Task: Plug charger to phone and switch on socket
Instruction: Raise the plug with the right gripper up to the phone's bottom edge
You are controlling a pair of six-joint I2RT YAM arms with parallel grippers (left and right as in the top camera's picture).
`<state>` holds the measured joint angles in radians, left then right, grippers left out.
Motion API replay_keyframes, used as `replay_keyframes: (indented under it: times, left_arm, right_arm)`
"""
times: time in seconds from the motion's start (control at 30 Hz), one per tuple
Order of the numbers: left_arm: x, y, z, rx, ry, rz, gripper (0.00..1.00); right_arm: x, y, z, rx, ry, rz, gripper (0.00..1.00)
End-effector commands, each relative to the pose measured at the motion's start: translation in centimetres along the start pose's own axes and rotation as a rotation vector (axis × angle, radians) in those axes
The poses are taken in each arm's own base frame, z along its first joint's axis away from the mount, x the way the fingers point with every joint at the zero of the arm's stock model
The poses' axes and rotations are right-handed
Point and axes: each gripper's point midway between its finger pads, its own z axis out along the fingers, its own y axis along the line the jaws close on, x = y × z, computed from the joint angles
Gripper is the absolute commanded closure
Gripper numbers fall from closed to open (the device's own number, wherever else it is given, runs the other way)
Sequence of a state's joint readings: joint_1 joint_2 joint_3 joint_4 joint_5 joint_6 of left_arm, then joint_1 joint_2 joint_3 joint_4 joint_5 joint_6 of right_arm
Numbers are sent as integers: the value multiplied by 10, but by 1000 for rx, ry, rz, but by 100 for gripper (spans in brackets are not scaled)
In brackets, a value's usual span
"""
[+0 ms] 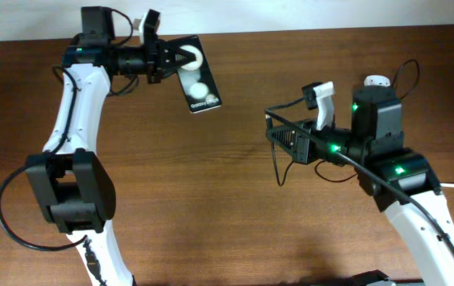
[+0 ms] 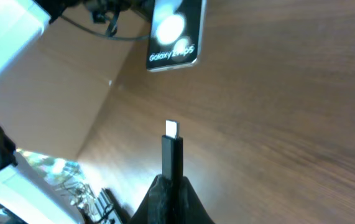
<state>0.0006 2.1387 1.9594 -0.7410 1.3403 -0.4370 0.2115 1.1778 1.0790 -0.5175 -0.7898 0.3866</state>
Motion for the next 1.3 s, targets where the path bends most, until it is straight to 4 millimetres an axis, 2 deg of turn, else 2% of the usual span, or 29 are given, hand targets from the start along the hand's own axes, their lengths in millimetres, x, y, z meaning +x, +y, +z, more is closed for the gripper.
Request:
replay_keyframes:
  times: [0.0, 0.2, 0.33, 0.67, 0.93, 1.07, 1.27]
  left_arm:
    - [13, -34, 12, 84, 55, 89, 100]
    - [19, -47, 31, 122, 96, 163, 100]
    - [25, -50, 40, 129, 118, 147, 100]
    - [27, -54, 40, 149, 134, 110, 100]
    - [29, -57, 39, 165, 143, 109, 100]
    - [29, -57, 39, 165, 143, 110, 100]
    - [29, -57, 39, 164, 143, 110, 100]
  right_arm:
    - [13, 2, 8, -95, 16, 97, 96]
    - [21, -3, 21, -126, 1, 140, 96]
    - [25, -1, 32, -103, -9, 124, 96]
    - [24, 1, 51, -57, -36, 119, 96]
    - [24, 4, 83, -111, -16, 101, 96]
    - [27, -2, 89, -108, -1, 115, 96]
    - [23, 4, 88, -136, -12, 94, 96]
